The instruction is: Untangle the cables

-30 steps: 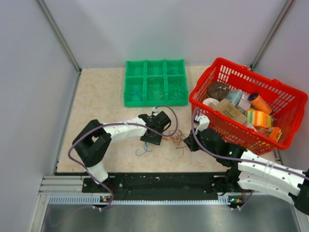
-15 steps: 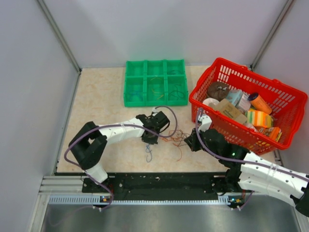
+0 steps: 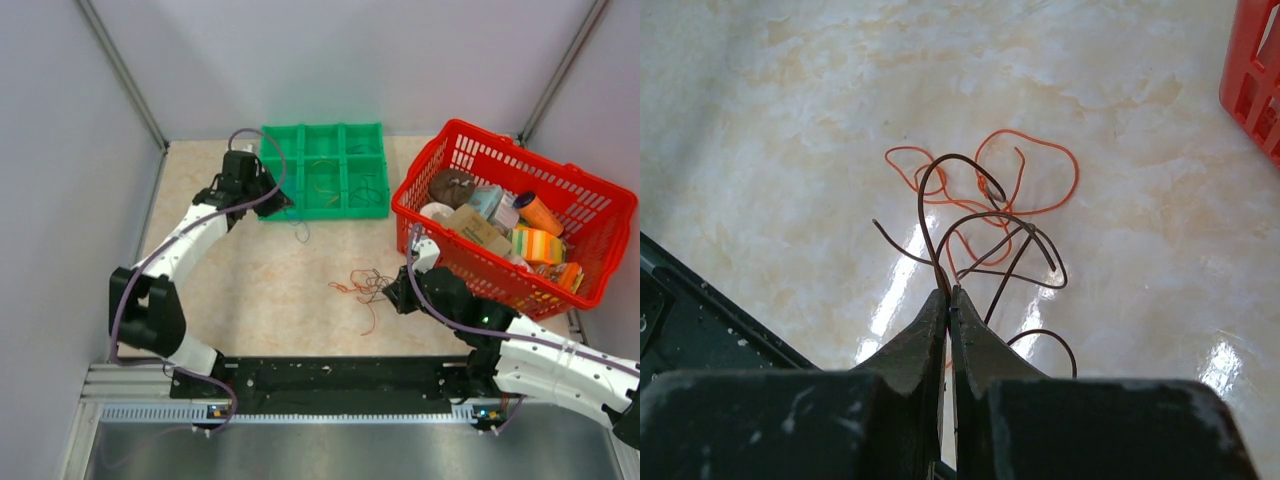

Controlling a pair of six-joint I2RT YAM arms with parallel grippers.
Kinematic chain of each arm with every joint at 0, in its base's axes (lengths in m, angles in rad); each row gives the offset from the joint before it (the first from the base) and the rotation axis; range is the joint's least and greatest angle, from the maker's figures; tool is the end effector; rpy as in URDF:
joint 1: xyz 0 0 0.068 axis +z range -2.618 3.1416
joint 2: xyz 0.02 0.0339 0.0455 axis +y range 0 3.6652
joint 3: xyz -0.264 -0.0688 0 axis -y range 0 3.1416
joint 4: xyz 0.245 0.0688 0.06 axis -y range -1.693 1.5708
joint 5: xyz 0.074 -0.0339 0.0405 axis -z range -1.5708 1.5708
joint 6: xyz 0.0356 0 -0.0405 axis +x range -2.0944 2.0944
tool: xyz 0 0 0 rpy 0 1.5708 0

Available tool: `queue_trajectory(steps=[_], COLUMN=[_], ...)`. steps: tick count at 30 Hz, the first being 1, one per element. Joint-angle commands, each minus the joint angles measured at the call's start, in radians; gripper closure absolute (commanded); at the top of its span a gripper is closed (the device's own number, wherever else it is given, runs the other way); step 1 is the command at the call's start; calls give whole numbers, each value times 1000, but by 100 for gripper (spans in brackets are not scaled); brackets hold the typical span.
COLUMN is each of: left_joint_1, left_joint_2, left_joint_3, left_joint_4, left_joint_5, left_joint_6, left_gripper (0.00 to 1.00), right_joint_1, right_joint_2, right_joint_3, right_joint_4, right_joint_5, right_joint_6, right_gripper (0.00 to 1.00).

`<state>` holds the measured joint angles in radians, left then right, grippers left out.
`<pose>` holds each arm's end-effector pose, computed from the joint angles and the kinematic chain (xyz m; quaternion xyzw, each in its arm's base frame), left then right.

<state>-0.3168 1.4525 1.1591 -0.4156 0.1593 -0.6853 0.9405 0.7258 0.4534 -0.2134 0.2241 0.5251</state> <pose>0.3057 -0.1062 0.2912 -0.1333 0.8965 -0.2634 0.3305 0.1070 0.1333 0.2298 -0.1190 0.8447 0.2720 0.4454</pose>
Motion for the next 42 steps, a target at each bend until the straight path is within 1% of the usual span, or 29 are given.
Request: queue_trajectory(steps=[1,2,4,6,8,11,13,15,17,19,21,22,25,29,32,33,34,35,37,38,39,40,42], left_joint_1=[126,155,197,223,237,237,237,236,226,211,202,197,173,116,108,108,108,107,107,107,107,107,108], left_joint_2=[236,291,409,506,551,563,598,644,663,666,671,666,620,605,608,614,617,615,588,562,513,473,373], left_joint_3=[157,195,285,370,450,504,563,619,614,588,554,529,406,390,392,410,428,439,432,421,406,380,329], left_joint_4=[165,191,212,231,210,213,129,68,78,103,132,156,276,238,224,193,169,147,126,115,112,110,113], left_joint_5=[306,380,471,531,476,357,281,252,224,157,128,103,-36,-248,-308,-325,-333,-330,-319,-310,-297,-279,-226], left_joint_6=[-198,-242,-298,-324,-281,-163,-100,-56,-7,53,81,90,144,185,165,155,148,145,141,132,127,116,107], left_gripper=[100,100,100,100,100,100,100,100,100,100,100,100,100,100,99,95,85,70,47,38,32,28,25], right_joint_1=[7,7,9,9,7,7,9,9,7,7,9,9,9,7,7,7,7,7,7,7,7,7,7], right_joint_2=[-34,-40,-49,-57,-58,-52,-42,-26,-14,0,7,7,9,14,29,30,30,29,24,23,24,27,34], right_joint_3=[53,54,54,57,59,62,64,70,76,79,82,82,80,79,83,85,87,85,79,76,71,68,67], right_joint_4=[-3,-4,-12,-21,-23,-23,-23,-18,-11,-4,0,3,9,16,20,22,22,22,22,22,22,22,23], right_joint_5=[-12,-11,-8,-6,-3,0,0,-6,-8,-11,-15,-17,-15,-20,-31,-32,-35,-37,-37,-37,-35,-35,-35], right_joint_6=[10,10,9,6,6,4,4,1,-4,-5,-8,-7,-4,0,0,0,1,3,9,10,10,9,7], right_gripper=[100,100,100,100,100,100,100,100,100,100,100,100,100,100,100,100,100,100,100,100,100,100,100])
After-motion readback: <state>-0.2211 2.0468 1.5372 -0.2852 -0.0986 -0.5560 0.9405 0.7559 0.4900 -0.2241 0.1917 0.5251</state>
